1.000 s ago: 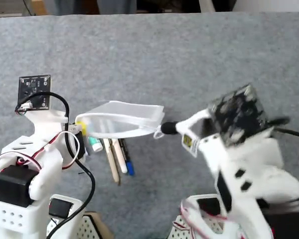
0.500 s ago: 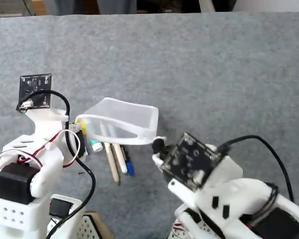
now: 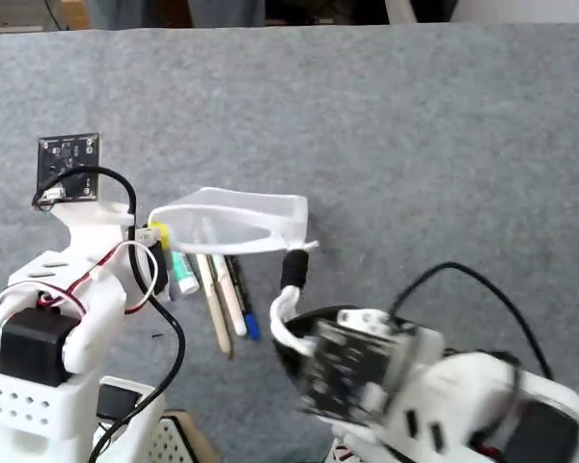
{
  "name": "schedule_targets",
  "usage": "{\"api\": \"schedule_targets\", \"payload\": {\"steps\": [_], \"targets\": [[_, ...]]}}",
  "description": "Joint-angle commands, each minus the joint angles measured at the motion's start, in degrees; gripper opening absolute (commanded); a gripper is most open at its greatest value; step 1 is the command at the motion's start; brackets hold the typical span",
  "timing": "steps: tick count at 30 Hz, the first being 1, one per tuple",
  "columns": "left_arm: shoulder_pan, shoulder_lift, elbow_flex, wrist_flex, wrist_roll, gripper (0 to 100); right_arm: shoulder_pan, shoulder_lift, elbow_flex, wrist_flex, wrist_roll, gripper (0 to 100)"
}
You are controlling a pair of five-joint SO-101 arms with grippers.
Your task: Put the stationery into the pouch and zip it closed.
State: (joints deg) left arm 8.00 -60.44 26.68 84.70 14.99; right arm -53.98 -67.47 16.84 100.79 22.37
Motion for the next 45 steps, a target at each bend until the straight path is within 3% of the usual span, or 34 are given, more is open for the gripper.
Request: {"api": "schedule_targets", "payload": {"steps": [1,8,12,15,23,28,33,40,45], "targets": [[-0.66,2.20,-1.10,-1.49,0.79,3,-0.53,0.22,6.73,0.35,-0.88,12.0],[-0.75,9.41,-6.55,-1.05,0.79,3,-0.62,-0.57,7.25,0.44,-0.62,39.5],[-0.75,12.13,-8.40,-1.05,0.79,3,0.09,-4.00,6.73,0.44,-0.62,47.4],[-0.75,12.66,-8.48,-1.05,0.79,3,5.89,-6.73,6.64,0.44,-0.62,51.1],[-0.66,13.01,-8.04,-1.23,0.79,3,18.02,-12.09,-0.92,0.44,2.02,52.1],[-0.66,13.19,-8.22,-1.41,0.79,3,13.80,-11.21,1.80,0.44,-1.49,52.0],[-0.66,13.19,-8.40,-1.05,0.79,3,13.19,-9.36,3.74,-0.35,1.58,52.0],[-0.40,13.01,-8.04,-0.97,0.70,3,18.99,-2.07,3.82,-7.21,7.47,52.0],[-0.31,13.10,-8.48,0.00,0.70,3,19.16,7.96,3.82,-11.16,7.82,52.0]]}}
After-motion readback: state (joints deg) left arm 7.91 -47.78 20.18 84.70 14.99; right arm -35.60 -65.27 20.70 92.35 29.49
